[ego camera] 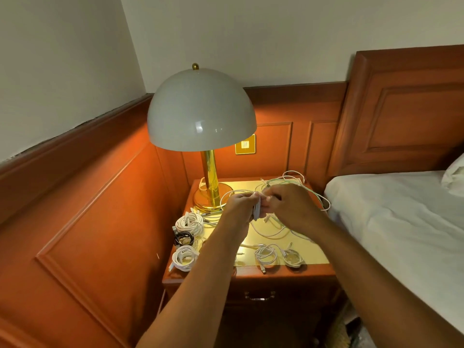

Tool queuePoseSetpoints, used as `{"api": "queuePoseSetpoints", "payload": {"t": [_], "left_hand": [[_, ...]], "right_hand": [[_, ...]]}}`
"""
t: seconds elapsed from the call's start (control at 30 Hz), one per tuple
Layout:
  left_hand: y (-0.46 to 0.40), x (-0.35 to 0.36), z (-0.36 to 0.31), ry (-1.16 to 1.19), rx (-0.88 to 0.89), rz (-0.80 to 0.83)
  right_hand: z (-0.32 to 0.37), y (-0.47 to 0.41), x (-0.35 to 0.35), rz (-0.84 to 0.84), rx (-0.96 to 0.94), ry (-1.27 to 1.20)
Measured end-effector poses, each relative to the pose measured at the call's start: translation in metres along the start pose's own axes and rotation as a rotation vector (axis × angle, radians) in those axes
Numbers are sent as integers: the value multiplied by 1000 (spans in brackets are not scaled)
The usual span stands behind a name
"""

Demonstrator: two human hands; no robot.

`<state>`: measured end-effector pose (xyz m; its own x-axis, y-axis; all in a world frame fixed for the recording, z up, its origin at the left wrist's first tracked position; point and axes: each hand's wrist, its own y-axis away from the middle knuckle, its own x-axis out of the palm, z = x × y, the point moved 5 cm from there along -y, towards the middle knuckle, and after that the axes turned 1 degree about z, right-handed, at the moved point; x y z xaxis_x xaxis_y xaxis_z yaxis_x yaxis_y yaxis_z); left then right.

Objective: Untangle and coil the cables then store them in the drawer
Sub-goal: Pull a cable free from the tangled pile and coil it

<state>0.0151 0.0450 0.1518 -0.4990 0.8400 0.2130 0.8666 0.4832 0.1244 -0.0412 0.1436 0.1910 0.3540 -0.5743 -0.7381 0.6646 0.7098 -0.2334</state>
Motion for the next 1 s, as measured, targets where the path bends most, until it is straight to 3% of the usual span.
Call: {"api": "queuePoseSetpoints", "payload": {"t": [0.2,0.4,0.47,0.6,0.77,1.0], "left_hand": [[-3,-3,8,380,-108,-20],[1,-10,-12,437,-119,-48],[4,-10,-14,433,-120,-37],[7,-10,-17,457,-100,9],[13,-11,-21,397,-67,103],[25,-5,-13,92,17,243]], "right_hand": [[-14,38,41,-119,149,-318],[-31,59,74,34,276,-805],[-34,60,76,52,280,-847],[-45,54,78,54,321,-753],[-57,31,68,225,252,-723],[-32,-36,-3,266,21,-114]]}}
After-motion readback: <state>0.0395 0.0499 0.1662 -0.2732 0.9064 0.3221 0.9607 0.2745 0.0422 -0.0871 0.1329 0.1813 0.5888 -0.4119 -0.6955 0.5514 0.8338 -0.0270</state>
